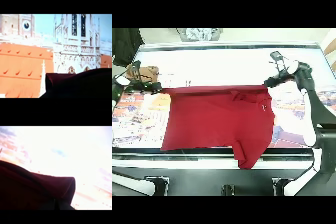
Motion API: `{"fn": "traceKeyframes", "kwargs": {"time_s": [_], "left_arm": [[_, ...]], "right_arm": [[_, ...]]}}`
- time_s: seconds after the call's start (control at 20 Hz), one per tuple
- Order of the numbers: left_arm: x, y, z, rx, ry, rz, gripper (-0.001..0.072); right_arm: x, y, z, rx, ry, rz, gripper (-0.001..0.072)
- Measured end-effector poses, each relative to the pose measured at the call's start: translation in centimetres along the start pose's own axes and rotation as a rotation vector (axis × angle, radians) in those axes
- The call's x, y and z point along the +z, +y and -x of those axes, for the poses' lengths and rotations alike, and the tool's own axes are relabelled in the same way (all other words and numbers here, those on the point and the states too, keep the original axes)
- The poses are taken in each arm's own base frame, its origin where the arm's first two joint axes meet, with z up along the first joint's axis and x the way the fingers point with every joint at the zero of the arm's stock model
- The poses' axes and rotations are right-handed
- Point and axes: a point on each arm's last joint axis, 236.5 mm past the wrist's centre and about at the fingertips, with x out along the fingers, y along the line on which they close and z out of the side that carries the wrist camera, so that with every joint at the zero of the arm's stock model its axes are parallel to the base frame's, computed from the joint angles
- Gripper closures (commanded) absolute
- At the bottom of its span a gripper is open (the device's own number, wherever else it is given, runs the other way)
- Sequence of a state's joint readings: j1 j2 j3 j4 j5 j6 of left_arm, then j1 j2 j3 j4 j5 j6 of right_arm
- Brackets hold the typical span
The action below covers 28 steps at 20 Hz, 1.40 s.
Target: Fold the shirts.
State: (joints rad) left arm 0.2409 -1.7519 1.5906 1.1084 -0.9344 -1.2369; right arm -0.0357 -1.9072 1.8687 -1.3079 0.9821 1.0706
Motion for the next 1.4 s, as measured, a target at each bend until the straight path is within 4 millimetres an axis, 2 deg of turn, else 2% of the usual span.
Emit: {"fn": "traceKeyframes", "kwargs": {"time_s": [0.15, 0.25, 0.3, 0.45, 0.55, 0.75, 0.9, 1.15, 1.2, 1.25, 1.3, 1.4], "left_arm": [[1.1, 0.3, -1.2, -0.009, -0.001, -0.002, 0.0678], [0.7, 0.0, -0.5, -0.028, 0.040, -0.007, 0.0679], [-0.1, -0.1, -0.1, -0.038, 0.082, -0.010, 0.0679], [-4.9, -0.4, 1.2, -0.078, 0.290, 0.011, 0.0680], [-8.3, -0.7, 1.7, -0.099, 0.421, 0.041, 0.0680], [-13.0, -1.0, 2.3, -0.126, 0.591, 0.086, 0.0680], [-14.7, -0.4, 2.6, -0.112, 0.655, 0.094, 0.0680], [-15.8, 0.4, 2.8, -0.092, 0.696, 0.099, 0.0675], [-15.9, 0.4, 2.8, -0.093, 0.699, 0.100, 0.0581], [-15.9, 0.4, 2.8, -0.095, 0.699, 0.101, 0.0279], [-15.8, 0.2, 2.8, -0.104, 0.697, 0.107, 0.0115], [-15.1, -0.2, 3.2, -0.127, 0.680, 0.137, 0.0129]], "right_arm": [[1.6, -1.2, -0.1, -0.030, -0.071, -0.023, 0.0670], [1.5, -1.6, 1.6, -0.023, -0.057, -0.029, 0.0669], [0.5, -1.4, 2.5, -0.003, -0.013, -0.020, 0.0669], [-4.8, 0.5, 4.8, 0.081, 0.218, 0.019, 0.0670], [-9.0, 2.3, 5.5, 0.148, 0.381, 0.030, 0.0670], [-14.2, 5.7, 5.6, 0.252, 0.571, 0.032, 0.0670], [-16.3, 6.7, 5.7, 0.280, 0.643, 0.008, 0.0670], [-17.1, 7.1, 5.4, 0.276, 0.667, -0.026, 0.0664], [-17.0, 7.1, 5.3, 0.271, 0.664, -0.039, 0.0509], [-16.9, 7.1, 5.1, 0.265, 0.657, -0.047, 0.0207], [-16.7, 7.0, 5.0, 0.260, 0.648, -0.056, 0.0165], [-16.2, 6.7, 5.5, 0.257, 0.630, -0.066, 0.0164]]}}
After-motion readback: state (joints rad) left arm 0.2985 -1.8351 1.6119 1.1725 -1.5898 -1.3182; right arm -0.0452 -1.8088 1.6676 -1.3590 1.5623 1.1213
